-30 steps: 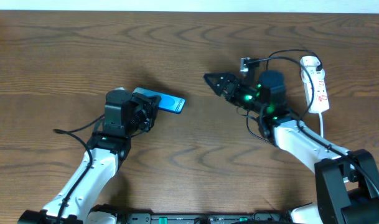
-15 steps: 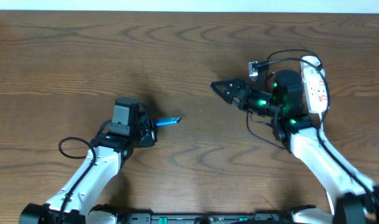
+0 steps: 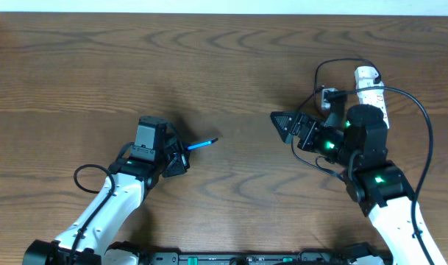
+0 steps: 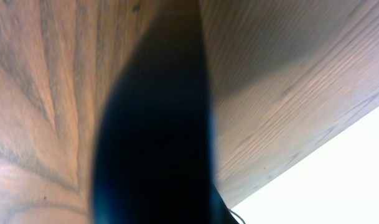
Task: Plug charger to phone and switch on socket
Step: 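Raise the phone upright with the left gripper, screen facing up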
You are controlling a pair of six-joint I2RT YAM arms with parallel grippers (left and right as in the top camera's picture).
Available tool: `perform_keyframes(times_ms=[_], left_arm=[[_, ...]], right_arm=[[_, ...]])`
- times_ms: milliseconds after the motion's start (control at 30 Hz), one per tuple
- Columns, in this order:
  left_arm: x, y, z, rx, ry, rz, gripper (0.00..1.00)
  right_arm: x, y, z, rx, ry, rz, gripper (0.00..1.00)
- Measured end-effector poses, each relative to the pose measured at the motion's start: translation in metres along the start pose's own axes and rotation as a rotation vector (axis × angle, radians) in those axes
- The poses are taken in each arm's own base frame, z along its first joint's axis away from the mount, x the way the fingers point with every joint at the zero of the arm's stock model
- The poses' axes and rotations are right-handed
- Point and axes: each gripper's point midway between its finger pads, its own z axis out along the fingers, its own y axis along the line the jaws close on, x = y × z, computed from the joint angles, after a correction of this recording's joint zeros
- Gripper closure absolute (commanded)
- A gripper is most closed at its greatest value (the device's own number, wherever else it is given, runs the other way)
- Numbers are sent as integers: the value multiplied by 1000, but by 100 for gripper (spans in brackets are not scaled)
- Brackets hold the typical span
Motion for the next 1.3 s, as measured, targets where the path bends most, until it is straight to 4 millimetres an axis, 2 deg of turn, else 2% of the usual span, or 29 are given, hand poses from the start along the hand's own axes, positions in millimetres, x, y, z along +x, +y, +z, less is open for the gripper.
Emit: perform_keyframes(times_ms=[267, 333, 400, 500, 567, 633, 767, 867, 967, 1100, 1200, 1300], left_arm=[[15, 2, -1, -20, 81, 4, 93], [26, -10, -2, 27, 129, 43, 93], [44, -32, -6, 121, 204, 134, 92], [77, -69, -23, 306, 316, 317, 93], [93, -84, -34, 398, 362, 415, 93], [102, -90, -41, 446, 381, 488, 93], [107, -92, -42, 463, 378, 593, 93], [115, -105, -43, 476, 375, 669, 93], [126, -123, -40, 442, 360, 761, 93], [138, -130, -30, 356, 389, 868, 93], [143, -127, -17, 283, 438, 950, 93], [138, -112, -2, 208, 472, 994, 92]], right_arm=[[-1, -7, -3, 41, -16, -1, 1], [1, -9, -4, 51, -9, 4, 1], [4, -12, -4, 63, 1, 11, 1], [12, -20, -4, 100, 28, 29, 1], [14, -27, -5, 132, 34, 38, 1], [14, -32, -6, 161, 25, 42, 1], [9, -38, -7, 193, -1, 39, 1], [7, -41, -8, 211, -16, 34, 2], [7, -45, -9, 233, -18, 19, 3], [9, -55, -11, 284, -18, 21, 4], [9, -62, -13, 322, -23, 24, 4], [12, -72, -18, 369, -12, 43, 4]])
